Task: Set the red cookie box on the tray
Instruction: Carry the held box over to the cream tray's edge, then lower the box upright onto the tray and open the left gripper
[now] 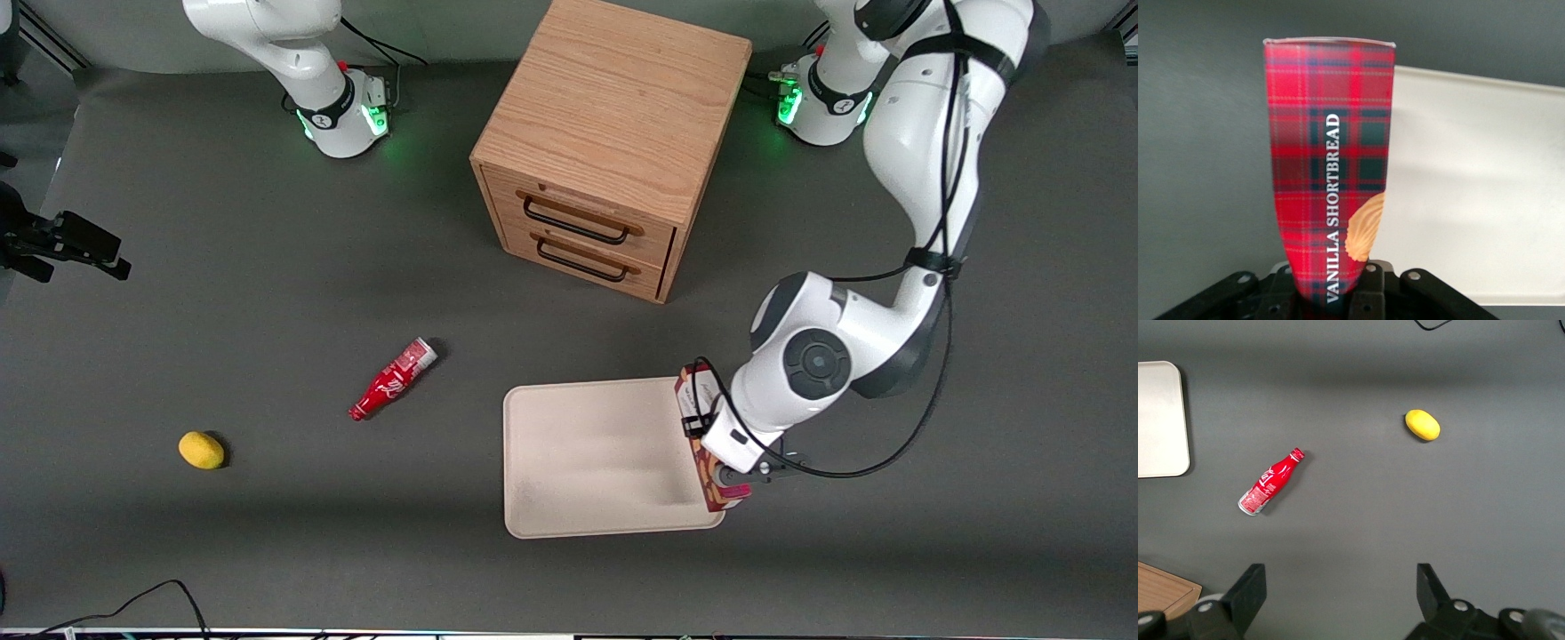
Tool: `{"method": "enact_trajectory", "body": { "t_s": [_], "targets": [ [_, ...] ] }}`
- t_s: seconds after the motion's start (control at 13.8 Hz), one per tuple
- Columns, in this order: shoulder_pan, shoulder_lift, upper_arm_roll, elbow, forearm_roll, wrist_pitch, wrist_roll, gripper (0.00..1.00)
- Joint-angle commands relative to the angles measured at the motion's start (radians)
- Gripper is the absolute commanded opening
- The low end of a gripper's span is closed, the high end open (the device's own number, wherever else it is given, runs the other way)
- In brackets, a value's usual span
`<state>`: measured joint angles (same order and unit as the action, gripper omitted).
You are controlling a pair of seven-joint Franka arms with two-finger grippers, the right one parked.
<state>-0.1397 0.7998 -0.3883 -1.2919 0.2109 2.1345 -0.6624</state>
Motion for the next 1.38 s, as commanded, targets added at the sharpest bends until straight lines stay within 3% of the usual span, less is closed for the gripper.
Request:
{"method": "enact_trajectory", "body": {
  "t_s": [0.0,0.44,0.51,0.58,0.65,0.73,1.16,1.31],
  "targets": [
    [-0.020,-0.001,0.008,-0.052,0.076,0.059,-0.048,0.00],
    [-0.020,0.035,0.008,-0.081,0.146,0.094,-0.051,0.00],
    [-0.020,0.036,0.008,-0.081,0.147,0.094,-0.051,0.17],
    [-0.018,0.036,0.008,-0.081,0.150,0.094,-0.051,0.58],
    [-0.018,0.036,0.008,-0.081,0.153,0.094,-0.051,0.93],
    [-0.018,0.036,0.008,-0.080,0.165,0.094,-0.051,1.00],
    [-0.003,0.000,0.006,-0.072,0.153,0.062,-0.051,1.00],
    [0.003,-0.040,0.002,-0.052,0.144,-0.031,-0.045,1.00]
  ]
}}
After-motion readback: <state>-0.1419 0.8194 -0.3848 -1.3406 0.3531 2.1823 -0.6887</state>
